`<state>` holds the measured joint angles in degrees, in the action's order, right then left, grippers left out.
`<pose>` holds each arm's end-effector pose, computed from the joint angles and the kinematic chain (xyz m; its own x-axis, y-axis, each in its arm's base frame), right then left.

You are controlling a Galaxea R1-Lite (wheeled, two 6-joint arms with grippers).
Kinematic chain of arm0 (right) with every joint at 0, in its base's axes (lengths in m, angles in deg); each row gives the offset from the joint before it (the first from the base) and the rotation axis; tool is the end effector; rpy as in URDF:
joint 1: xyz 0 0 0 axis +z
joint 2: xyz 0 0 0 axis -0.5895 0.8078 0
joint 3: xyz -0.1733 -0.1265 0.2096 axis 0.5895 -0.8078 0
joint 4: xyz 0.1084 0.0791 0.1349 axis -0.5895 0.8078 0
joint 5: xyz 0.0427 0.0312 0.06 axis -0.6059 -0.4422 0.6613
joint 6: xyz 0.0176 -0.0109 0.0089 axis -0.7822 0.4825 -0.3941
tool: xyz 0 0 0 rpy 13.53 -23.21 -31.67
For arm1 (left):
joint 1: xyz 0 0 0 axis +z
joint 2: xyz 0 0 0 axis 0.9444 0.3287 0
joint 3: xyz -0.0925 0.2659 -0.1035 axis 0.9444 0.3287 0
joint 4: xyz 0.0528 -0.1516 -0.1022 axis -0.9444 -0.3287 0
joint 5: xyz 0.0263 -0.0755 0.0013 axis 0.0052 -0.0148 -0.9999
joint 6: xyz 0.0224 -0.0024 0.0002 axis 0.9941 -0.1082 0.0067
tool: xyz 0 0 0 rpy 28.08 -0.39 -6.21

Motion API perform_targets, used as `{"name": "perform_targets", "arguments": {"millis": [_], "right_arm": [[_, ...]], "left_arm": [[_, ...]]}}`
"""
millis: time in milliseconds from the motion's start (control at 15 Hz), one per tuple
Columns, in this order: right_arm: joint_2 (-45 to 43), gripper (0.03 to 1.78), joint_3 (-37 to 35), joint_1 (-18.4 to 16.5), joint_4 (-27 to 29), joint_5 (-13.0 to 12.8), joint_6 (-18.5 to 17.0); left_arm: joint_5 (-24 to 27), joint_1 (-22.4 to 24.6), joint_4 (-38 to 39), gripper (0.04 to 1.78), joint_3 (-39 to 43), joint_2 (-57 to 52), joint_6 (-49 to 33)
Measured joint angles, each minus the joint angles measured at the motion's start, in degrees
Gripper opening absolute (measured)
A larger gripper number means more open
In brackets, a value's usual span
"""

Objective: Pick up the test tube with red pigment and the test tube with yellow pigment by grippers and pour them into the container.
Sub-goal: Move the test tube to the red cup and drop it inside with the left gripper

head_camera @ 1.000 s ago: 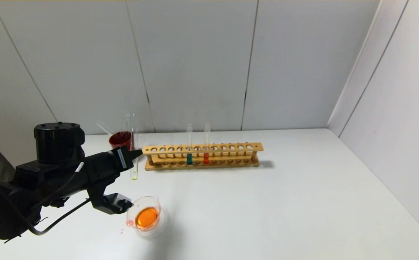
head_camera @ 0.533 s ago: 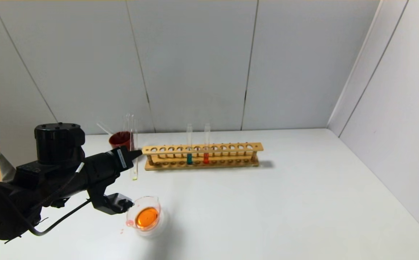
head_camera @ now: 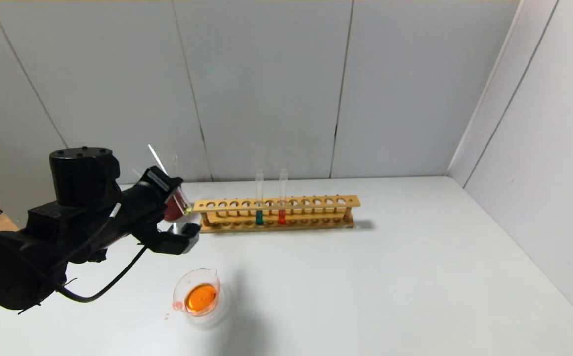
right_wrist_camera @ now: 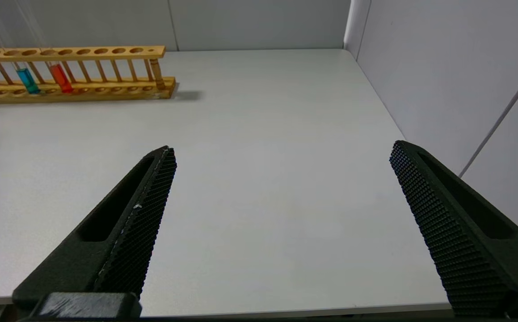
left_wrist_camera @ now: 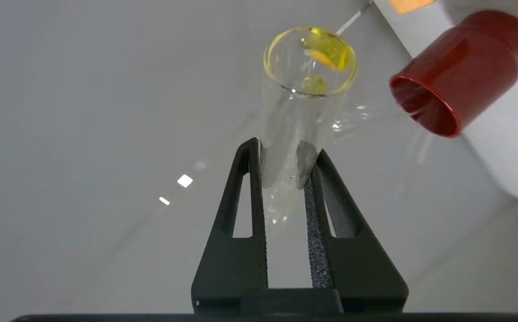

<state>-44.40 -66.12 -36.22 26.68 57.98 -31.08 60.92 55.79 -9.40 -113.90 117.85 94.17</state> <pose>-0.0228 -0.0001 0.0757 1.0000 -0.0075 0.0035 0.0074 0.9999 0.0110 0.2836 -0.0744 0.1623 0.9578 -0.1907 -0.2152 0.0664 -0.5815 0.8108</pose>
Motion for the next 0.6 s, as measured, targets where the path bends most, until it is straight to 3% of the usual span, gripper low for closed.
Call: {"name": "perform_targets", "arguments": {"millis": [133,600], "right_arm": [[0.0,1.75,0.0,0.0,-0.02,0.0,0.01],[0.0,1.75,0.0,0.0,-0.02,-0.02,0.0]], "left_arm": [[-4.52,-0.91,-3.41,0.3,-3.06,-0.06,-7.88],[-5.38,-0.6,-23.63,0.3,-15.56,-1.07,-34.83]]}}
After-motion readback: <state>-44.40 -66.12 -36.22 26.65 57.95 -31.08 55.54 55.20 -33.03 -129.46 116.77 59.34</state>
